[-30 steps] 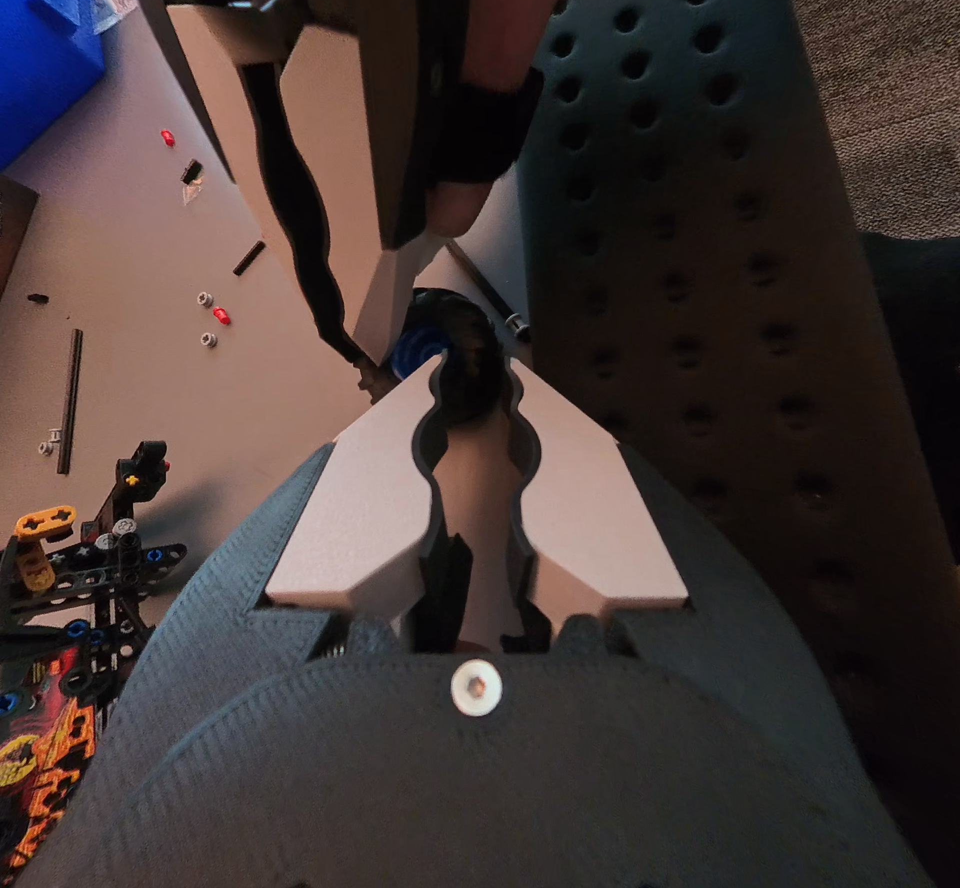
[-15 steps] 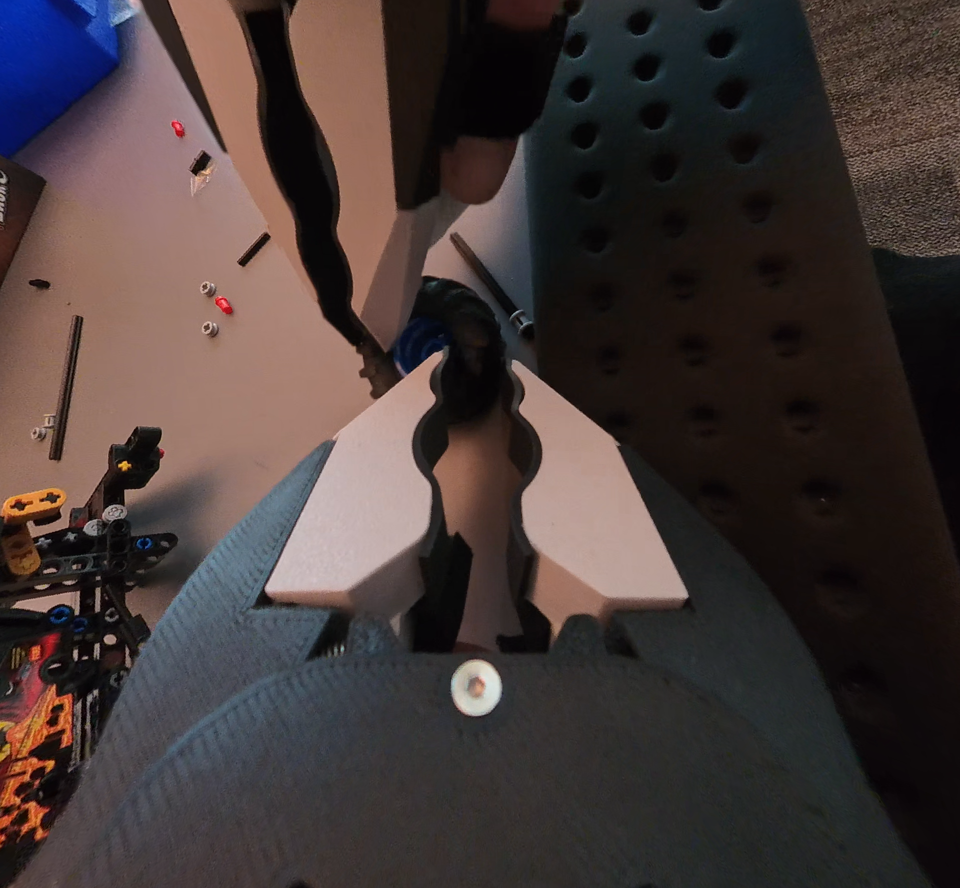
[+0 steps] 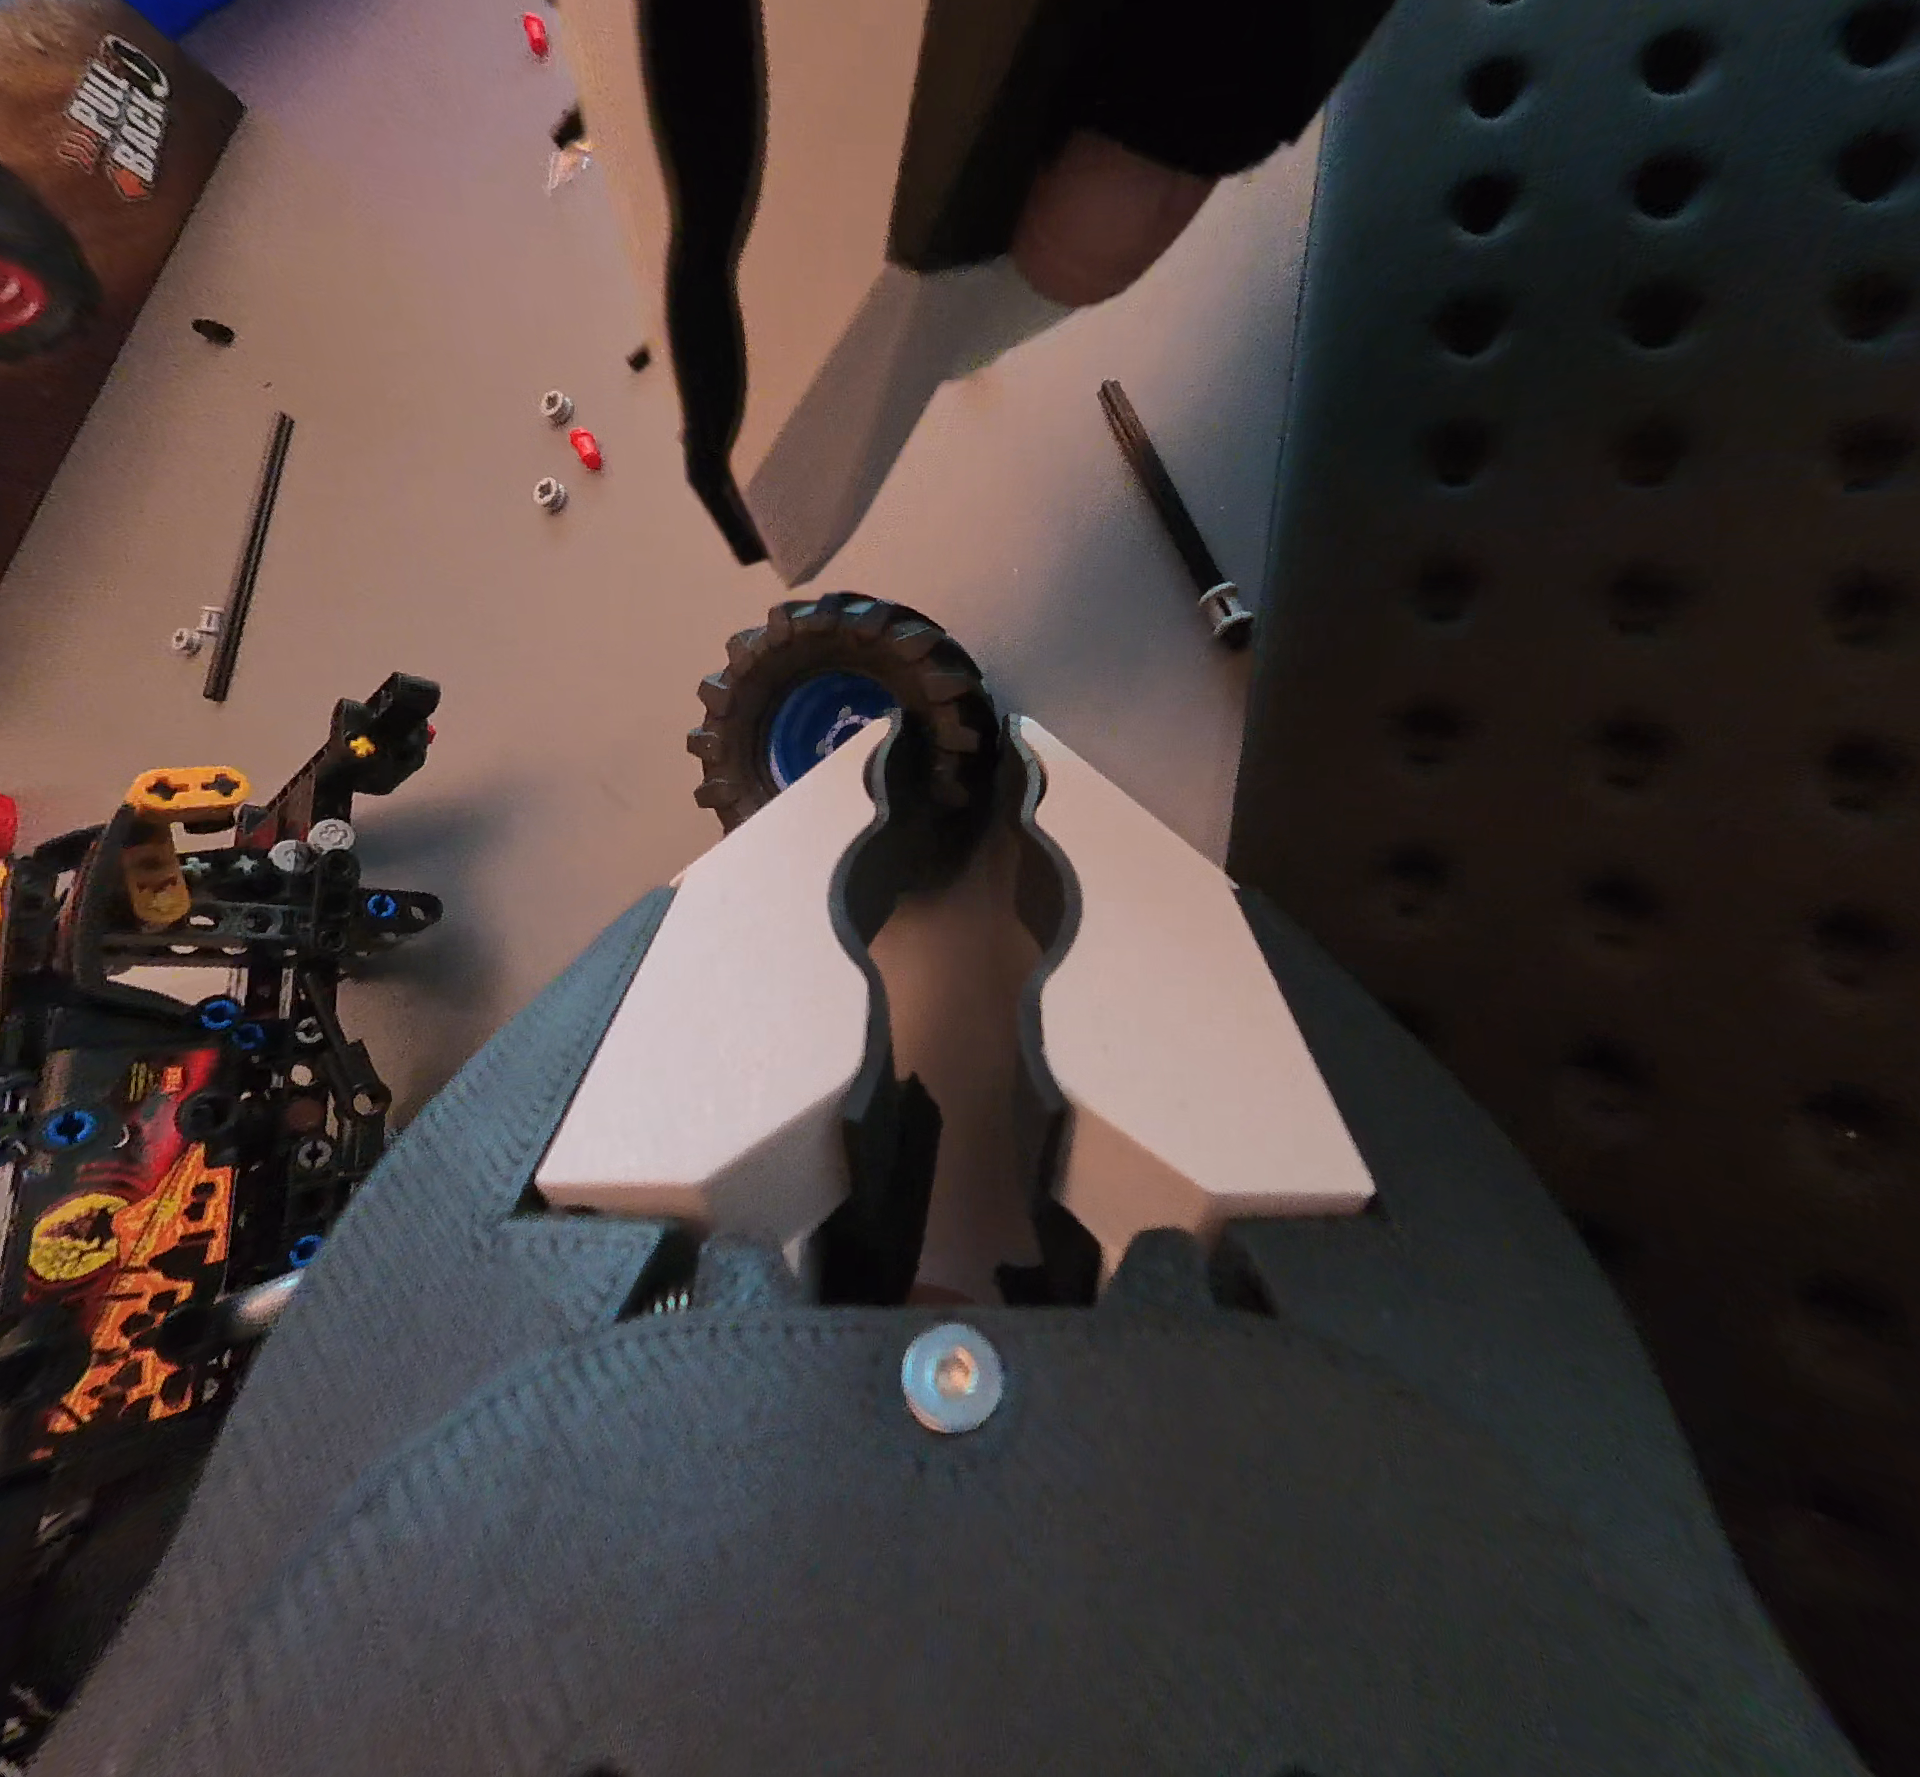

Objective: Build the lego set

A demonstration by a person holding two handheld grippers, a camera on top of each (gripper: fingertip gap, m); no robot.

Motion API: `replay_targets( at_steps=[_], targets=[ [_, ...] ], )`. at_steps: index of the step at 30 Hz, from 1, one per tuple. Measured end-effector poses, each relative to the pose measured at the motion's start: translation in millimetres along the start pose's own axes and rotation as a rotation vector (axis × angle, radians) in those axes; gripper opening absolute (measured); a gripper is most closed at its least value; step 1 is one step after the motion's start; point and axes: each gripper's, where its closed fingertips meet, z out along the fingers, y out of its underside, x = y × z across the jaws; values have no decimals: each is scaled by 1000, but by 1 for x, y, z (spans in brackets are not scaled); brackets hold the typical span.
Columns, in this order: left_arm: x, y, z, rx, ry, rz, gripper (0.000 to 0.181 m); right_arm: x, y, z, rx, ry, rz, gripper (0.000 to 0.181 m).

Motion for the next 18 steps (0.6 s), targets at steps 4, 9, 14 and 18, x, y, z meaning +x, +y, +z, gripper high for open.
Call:
replay_targets(
  at_steps=[4, 9, 14, 18],
  targets=[
    [0, -1, 2, 3, -8, 9, 19, -3, -1, 12, -18, -31, 5, 8],
    [-1, 0, 3, 7, -9, -15, 19, 1, -1, 21, -25, -22, 27, 4],
    [-1, 0, 5, 18, -1, -44, 19, 4, 0, 24, -42, -24, 13, 3],
    [-1, -1, 5, 19, 0, -33, 19, 5, 1, 26, -56, -7, 12, 3]
  ],
)
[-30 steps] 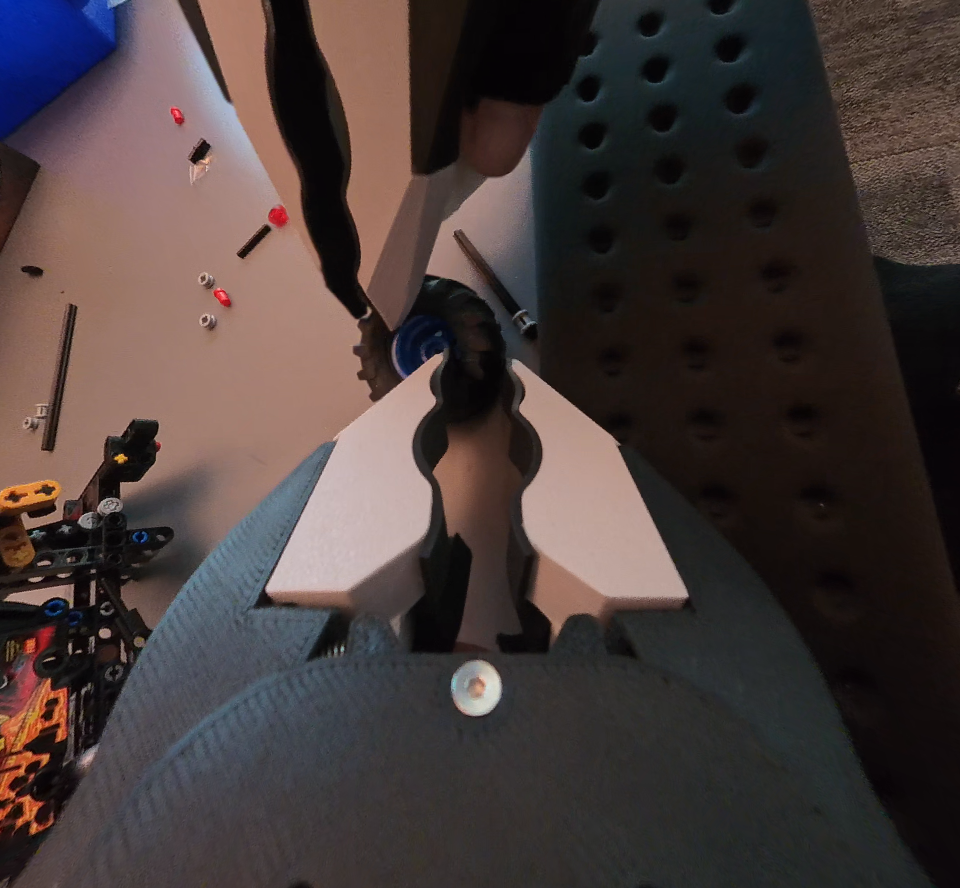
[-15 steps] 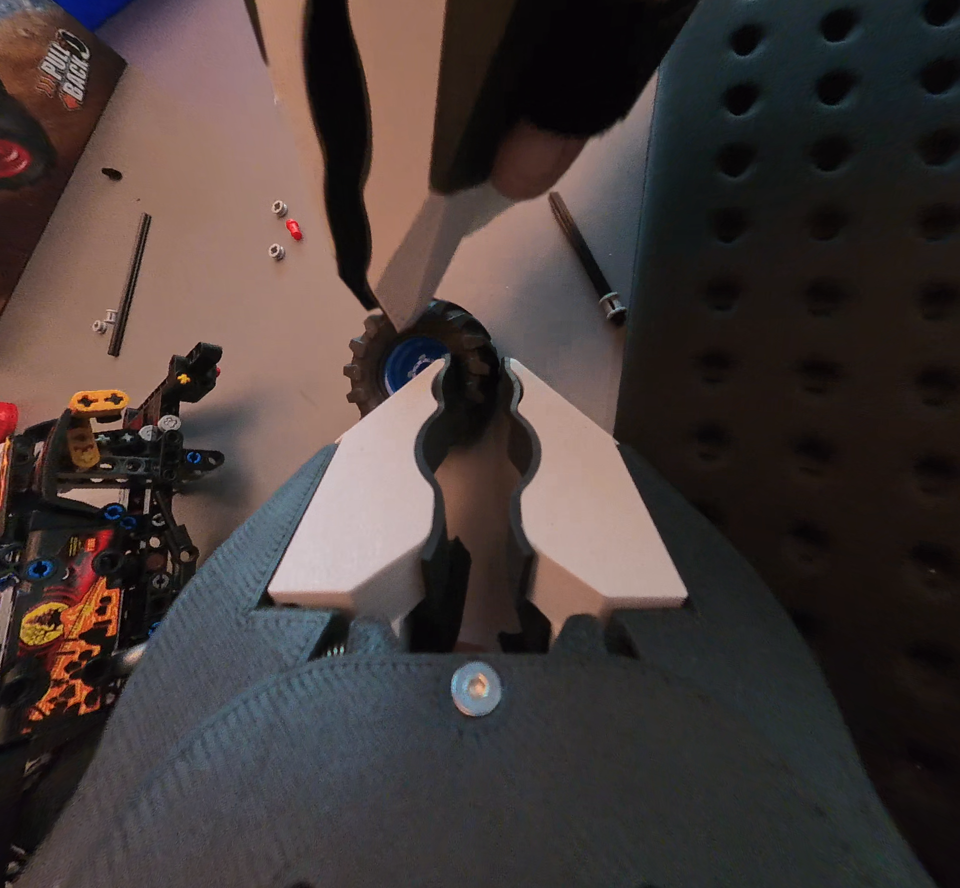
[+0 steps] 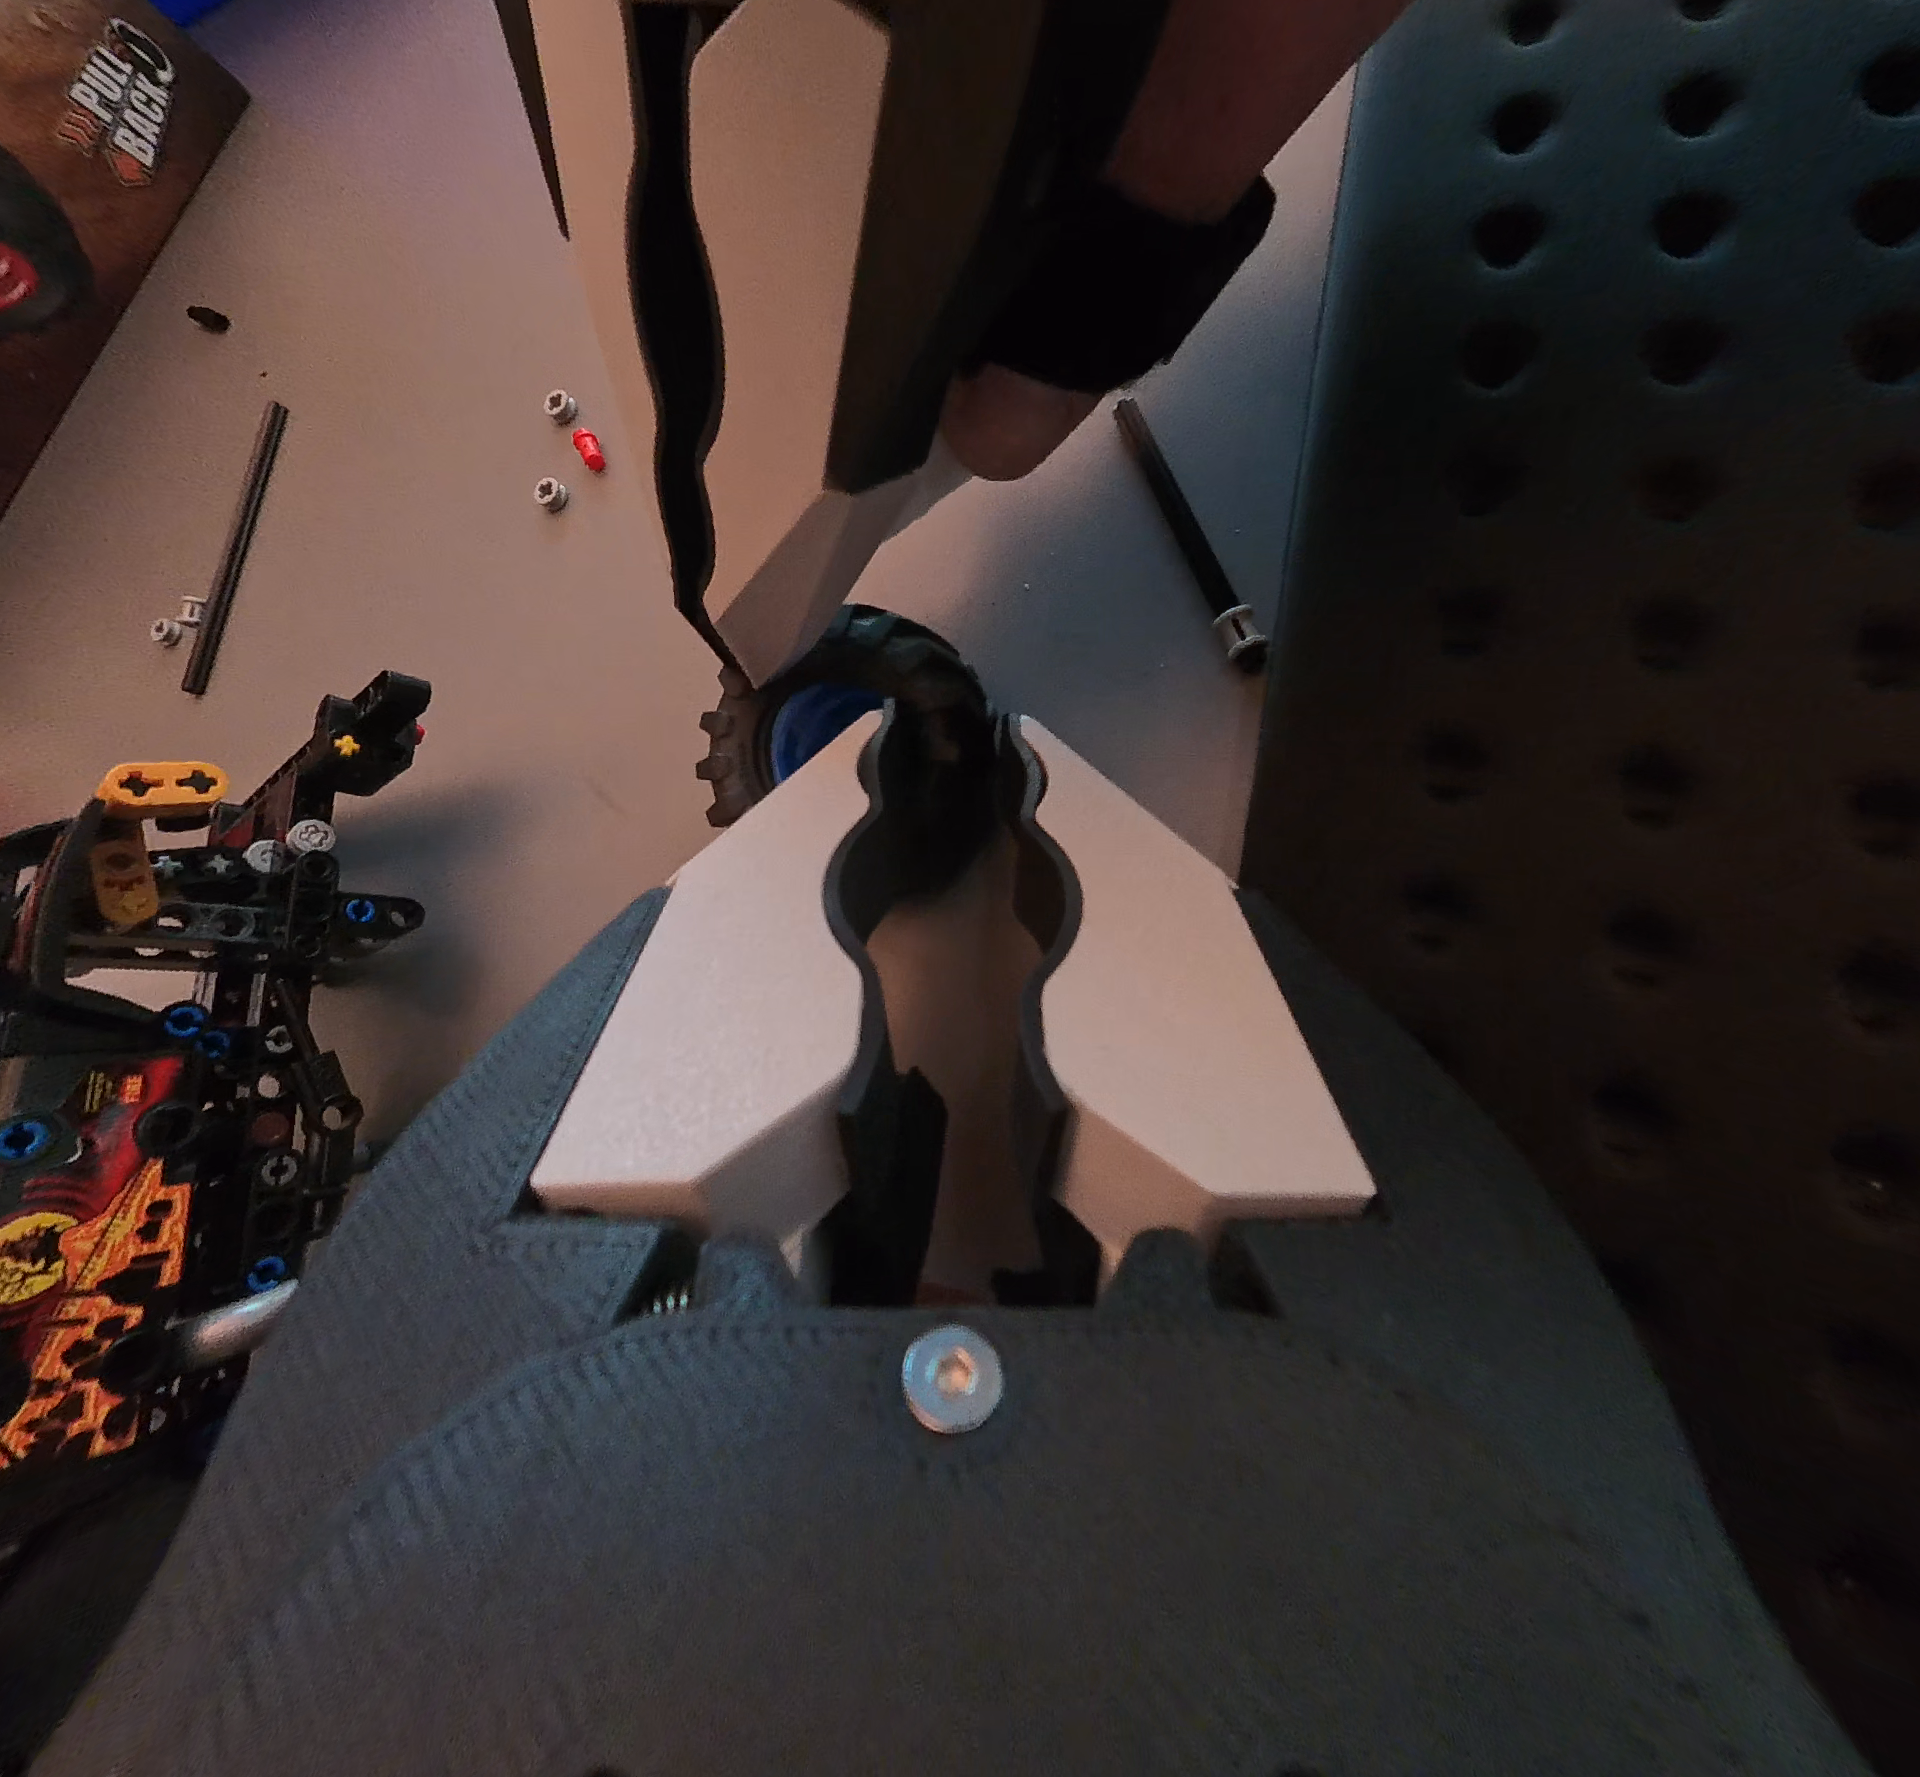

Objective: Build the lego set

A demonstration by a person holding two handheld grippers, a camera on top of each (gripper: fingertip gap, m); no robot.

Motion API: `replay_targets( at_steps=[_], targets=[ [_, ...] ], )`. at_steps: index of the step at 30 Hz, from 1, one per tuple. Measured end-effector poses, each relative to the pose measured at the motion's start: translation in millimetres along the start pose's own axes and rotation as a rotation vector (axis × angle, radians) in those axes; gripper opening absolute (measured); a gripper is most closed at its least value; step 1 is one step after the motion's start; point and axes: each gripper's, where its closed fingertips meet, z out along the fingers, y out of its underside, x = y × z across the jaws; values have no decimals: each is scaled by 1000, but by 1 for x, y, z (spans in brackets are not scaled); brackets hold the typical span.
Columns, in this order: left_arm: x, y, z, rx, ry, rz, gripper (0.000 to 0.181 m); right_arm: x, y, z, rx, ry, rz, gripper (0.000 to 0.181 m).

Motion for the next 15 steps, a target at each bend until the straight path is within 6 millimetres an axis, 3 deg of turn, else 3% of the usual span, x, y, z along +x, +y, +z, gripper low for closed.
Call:
replay_targets(
  at_steps=[11, 15],
  targets=[
    [-1, -1, 5, -8, -14, 76, 22, 3, 0, 3, 14, 24, -67, 4],
    [-4, -7, -11, 27, 36, 38, 21, 2, 0, 0, 57, 27, -80, 4]
  ],
)
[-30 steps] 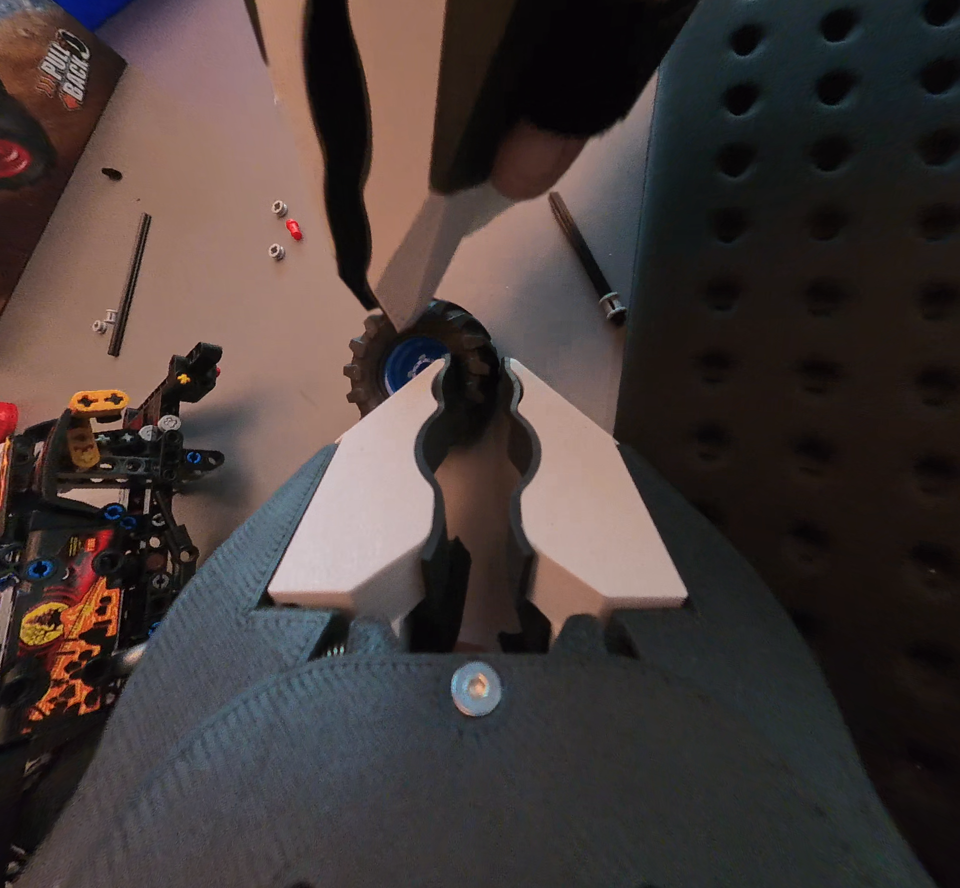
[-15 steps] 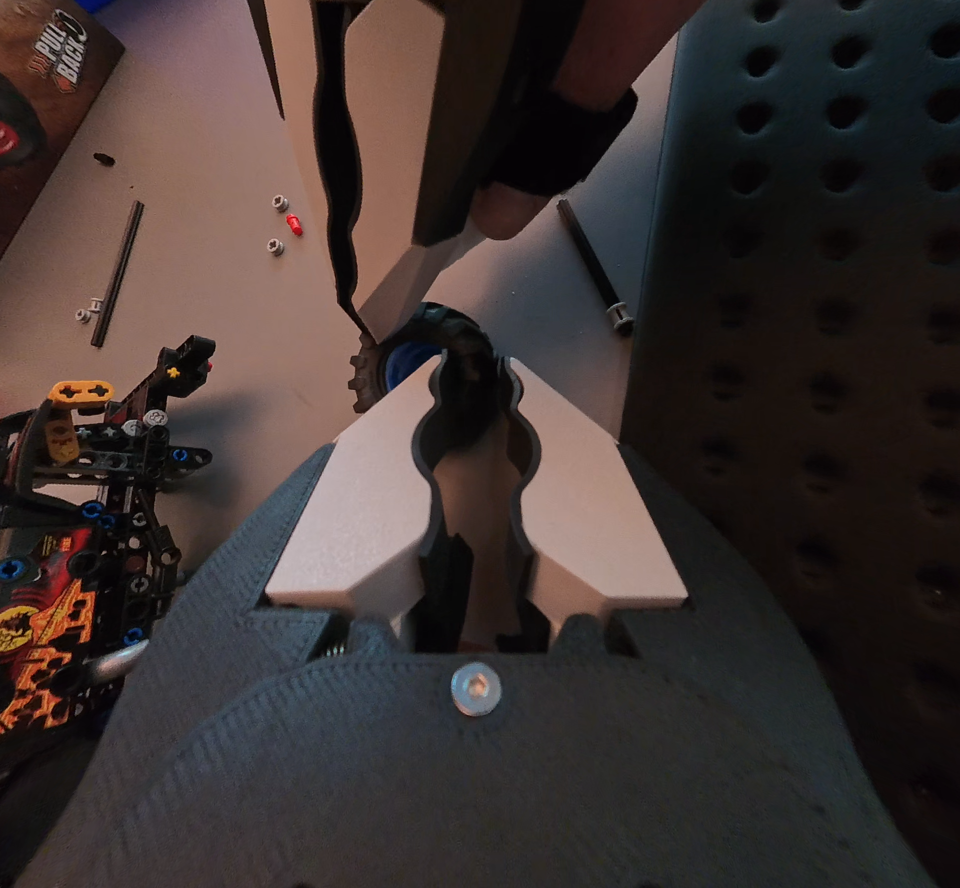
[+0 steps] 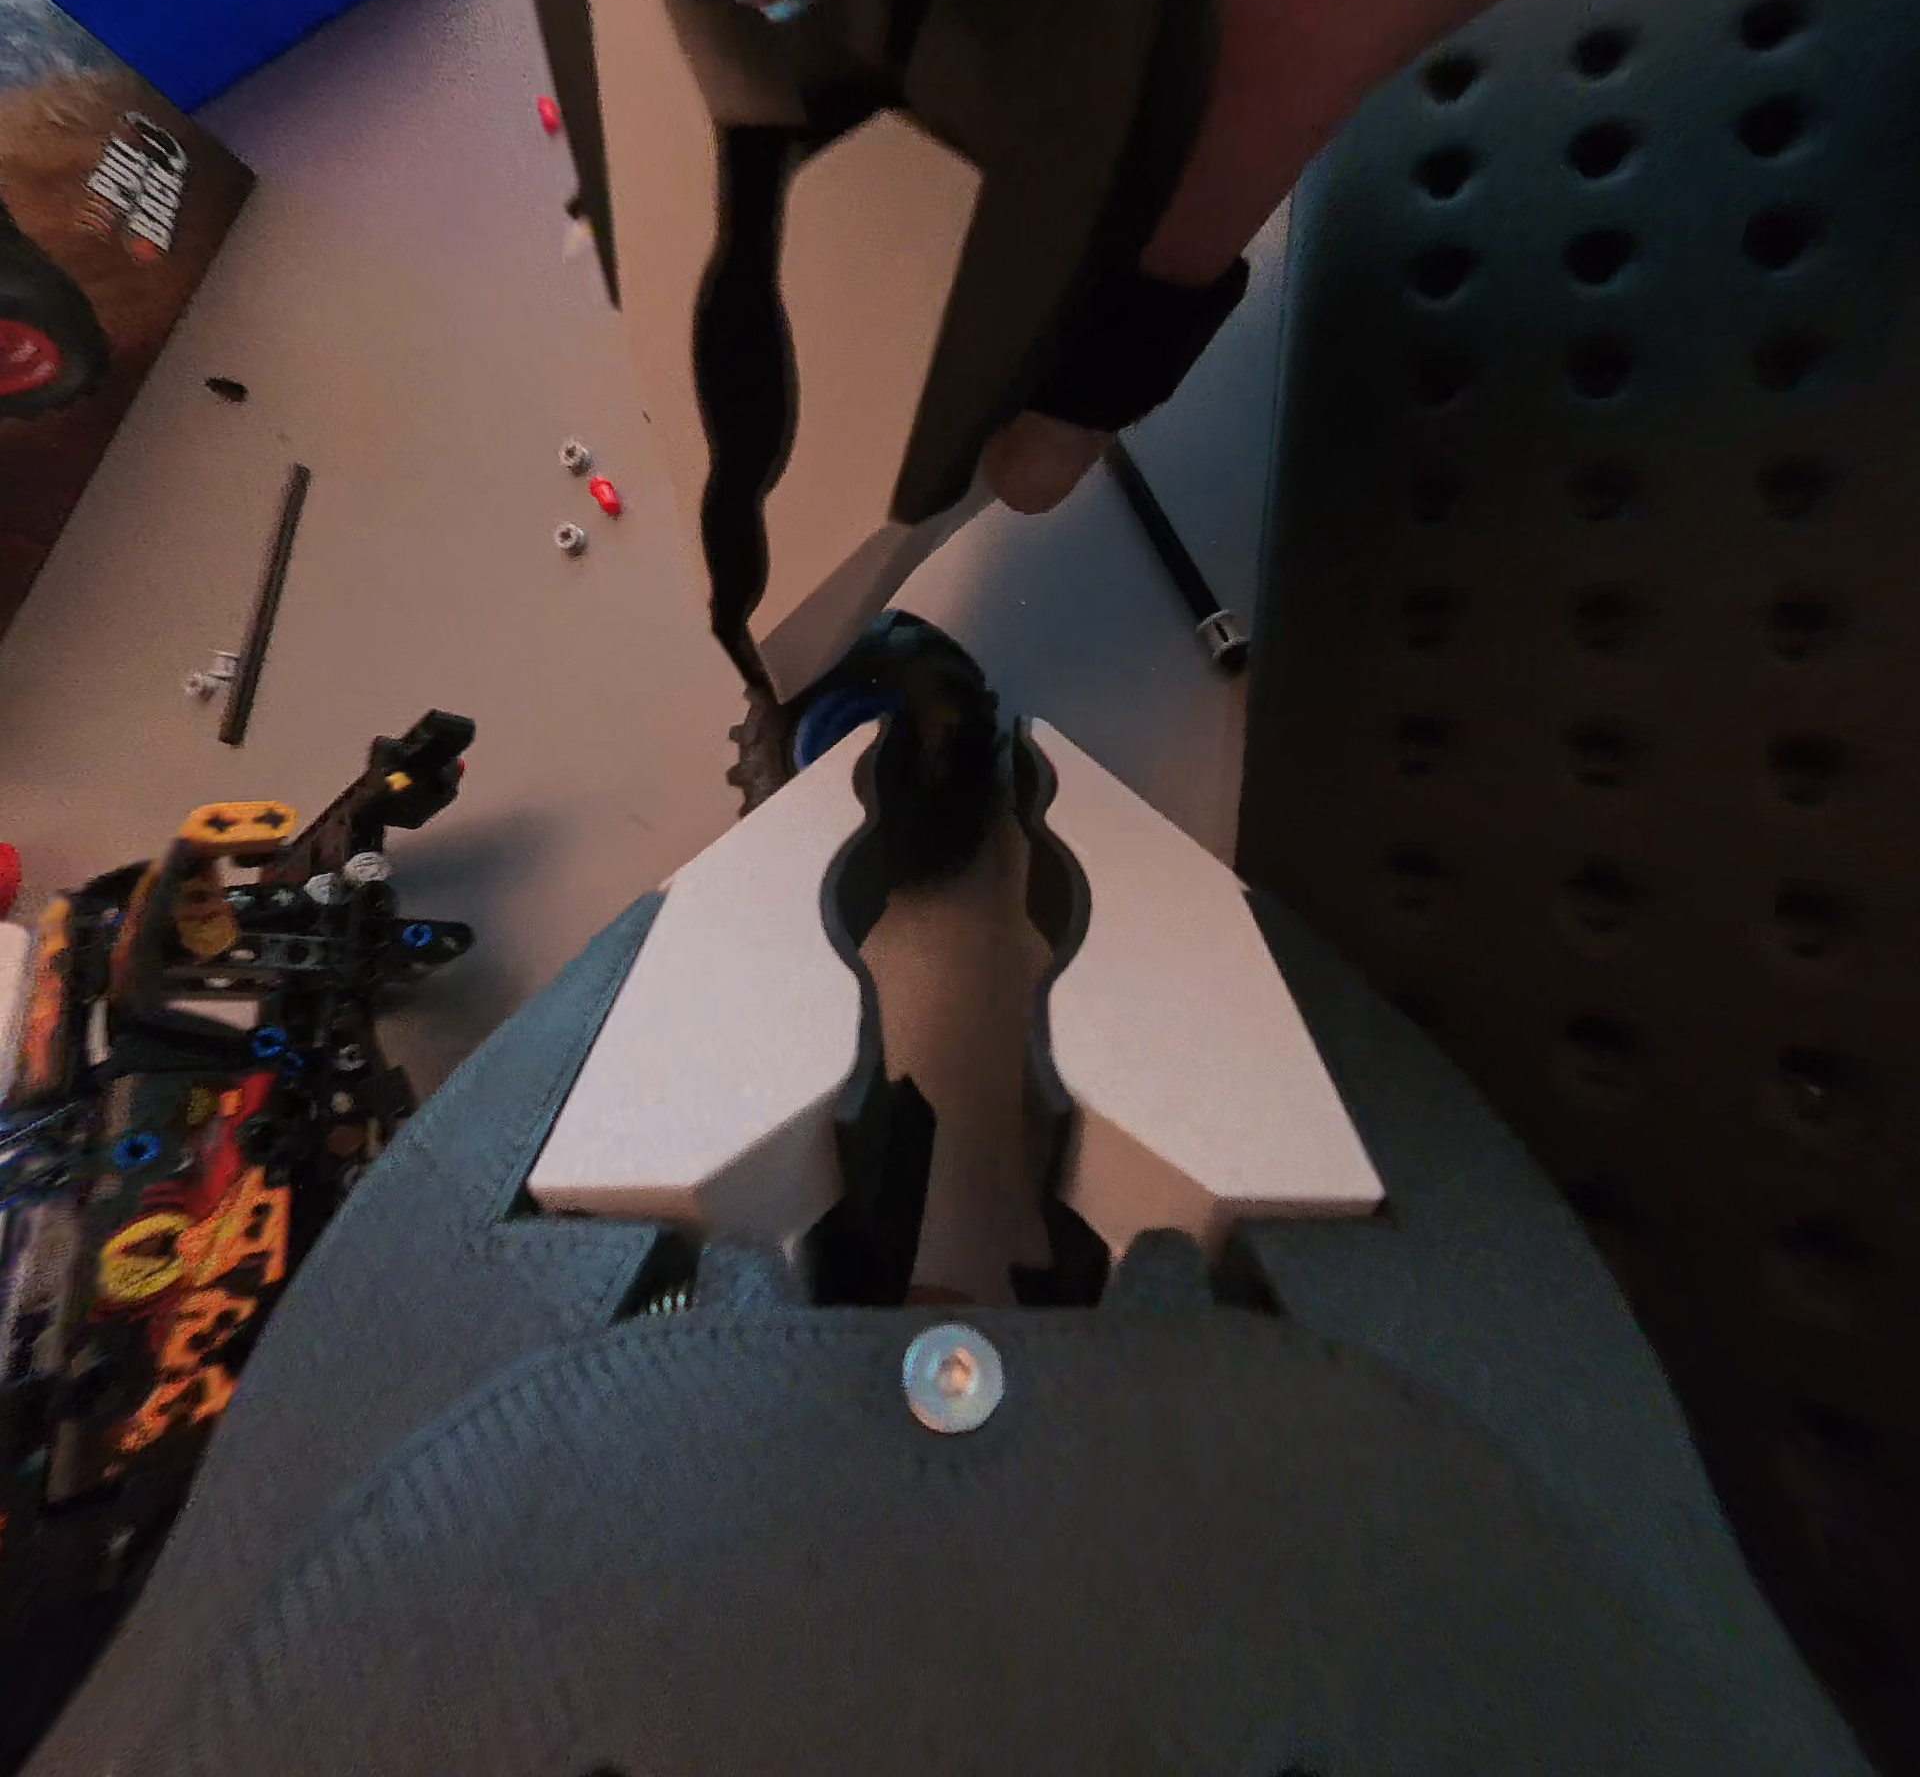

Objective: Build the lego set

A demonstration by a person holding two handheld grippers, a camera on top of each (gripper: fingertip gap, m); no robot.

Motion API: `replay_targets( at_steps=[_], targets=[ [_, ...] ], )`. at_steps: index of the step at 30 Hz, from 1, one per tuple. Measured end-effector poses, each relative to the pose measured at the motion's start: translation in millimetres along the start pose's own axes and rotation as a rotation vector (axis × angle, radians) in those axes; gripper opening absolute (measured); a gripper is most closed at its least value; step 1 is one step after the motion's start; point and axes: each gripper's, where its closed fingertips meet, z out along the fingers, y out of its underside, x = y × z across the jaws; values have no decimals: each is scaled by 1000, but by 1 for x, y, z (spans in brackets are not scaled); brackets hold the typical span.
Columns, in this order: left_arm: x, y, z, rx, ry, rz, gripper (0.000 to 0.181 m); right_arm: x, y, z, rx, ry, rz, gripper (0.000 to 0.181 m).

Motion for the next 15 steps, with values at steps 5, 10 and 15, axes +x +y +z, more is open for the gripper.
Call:
replay_targets(
  at_steps=[5, 10, 15],
  targets=[
    [-4, 12, -4, -34, 59, 44, 24, -2, -3, -1, 36, -38, 12, 4],
    [-2, 14, 1, -38, 77, -16, 24, -5, -3, -9, 10, -9, 30, 4],
    [-2, 11, 4, -38, 54, -23, 24, -7, 2, -15, -10, 6, 103, 9]
  ],
)
